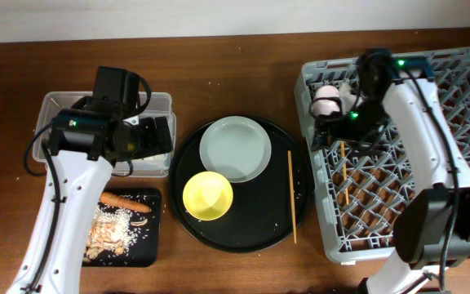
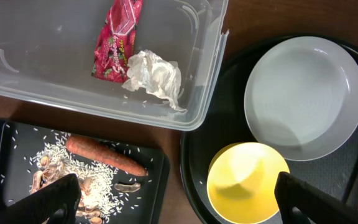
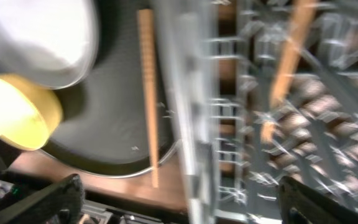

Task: Sort waste into correct bins and load items into the dishwasher rack
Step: 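Return the right gripper to the tray and grasp the second chopstick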

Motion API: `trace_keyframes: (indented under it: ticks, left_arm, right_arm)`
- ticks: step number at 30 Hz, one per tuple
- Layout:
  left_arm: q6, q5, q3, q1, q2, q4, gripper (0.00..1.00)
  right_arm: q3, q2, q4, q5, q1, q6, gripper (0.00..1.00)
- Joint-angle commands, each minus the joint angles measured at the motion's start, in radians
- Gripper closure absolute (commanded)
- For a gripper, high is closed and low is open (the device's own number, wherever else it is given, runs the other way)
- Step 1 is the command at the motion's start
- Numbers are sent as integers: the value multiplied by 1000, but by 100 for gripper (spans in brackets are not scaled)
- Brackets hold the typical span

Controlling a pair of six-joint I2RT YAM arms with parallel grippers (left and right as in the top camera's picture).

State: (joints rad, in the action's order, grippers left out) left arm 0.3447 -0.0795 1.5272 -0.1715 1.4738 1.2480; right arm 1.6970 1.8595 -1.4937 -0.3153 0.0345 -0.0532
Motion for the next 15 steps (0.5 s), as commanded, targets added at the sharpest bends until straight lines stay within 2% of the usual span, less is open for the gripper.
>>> trace_keyframes:
  ticks: [1, 2, 3, 6, 11, 15]
  left_arm:
    - [6, -7, -5, 5, -10, 2, 1]
    - [6, -7, -5, 5, -10, 2, 1]
    - [6, -7, -5, 5, -10, 2, 1]
    - [6, -7, -5, 5, -10, 2, 1]
    - [6, -7, -5, 5, -10, 2, 1]
    - [6, -7, -5, 5, -10, 2, 1]
  right_arm:
    - [-32, -20, 27, -95, 83, -16, 31]
    - [-46, -20, 42, -91, 108, -30, 36]
    - [-97, -20, 103, -1, 168, -116, 55]
    - [-190, -20, 206, 141, 243, -257, 59]
    - [-357, -20, 417, 150, 334, -278, 62]
    - [-447, -20, 509, 201, 347, -282, 65]
